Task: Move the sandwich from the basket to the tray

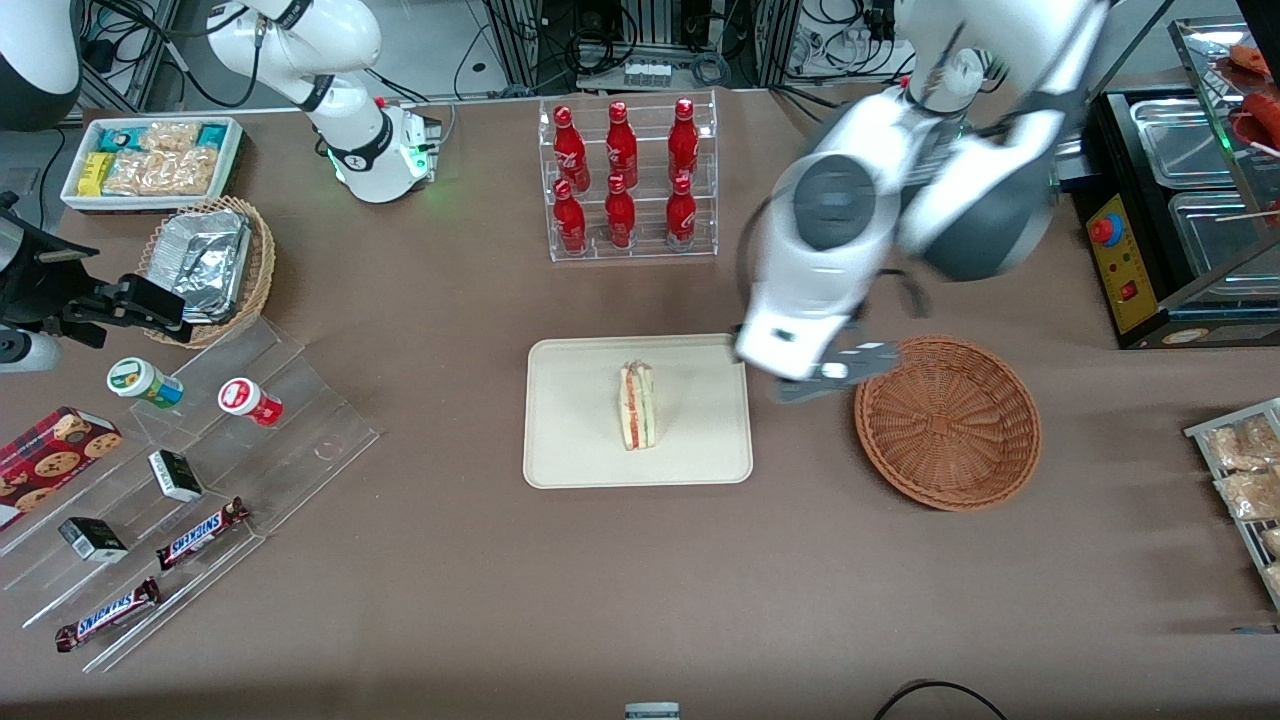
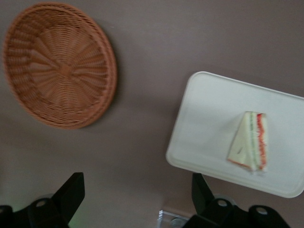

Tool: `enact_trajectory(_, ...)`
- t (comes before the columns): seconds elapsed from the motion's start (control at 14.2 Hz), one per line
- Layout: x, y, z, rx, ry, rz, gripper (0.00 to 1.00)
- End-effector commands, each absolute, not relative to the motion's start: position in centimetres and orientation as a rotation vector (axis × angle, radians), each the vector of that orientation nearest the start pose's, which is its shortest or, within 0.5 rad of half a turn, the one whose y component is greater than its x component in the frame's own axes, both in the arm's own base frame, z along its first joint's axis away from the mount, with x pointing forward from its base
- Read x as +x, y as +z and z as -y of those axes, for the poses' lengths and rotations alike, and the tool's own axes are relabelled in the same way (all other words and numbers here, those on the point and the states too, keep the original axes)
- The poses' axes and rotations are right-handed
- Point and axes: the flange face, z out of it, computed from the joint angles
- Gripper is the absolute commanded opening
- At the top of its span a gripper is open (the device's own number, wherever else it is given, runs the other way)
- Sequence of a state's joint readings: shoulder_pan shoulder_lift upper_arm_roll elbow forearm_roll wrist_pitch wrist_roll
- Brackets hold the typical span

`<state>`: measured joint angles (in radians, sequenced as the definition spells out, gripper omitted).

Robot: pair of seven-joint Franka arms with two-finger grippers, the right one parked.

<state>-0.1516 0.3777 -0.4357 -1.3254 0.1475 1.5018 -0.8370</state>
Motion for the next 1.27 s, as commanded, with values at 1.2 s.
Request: enact_trajectory(1.2,49.6,57.7,0.9,-3.143,0.143,0.017,0.99)
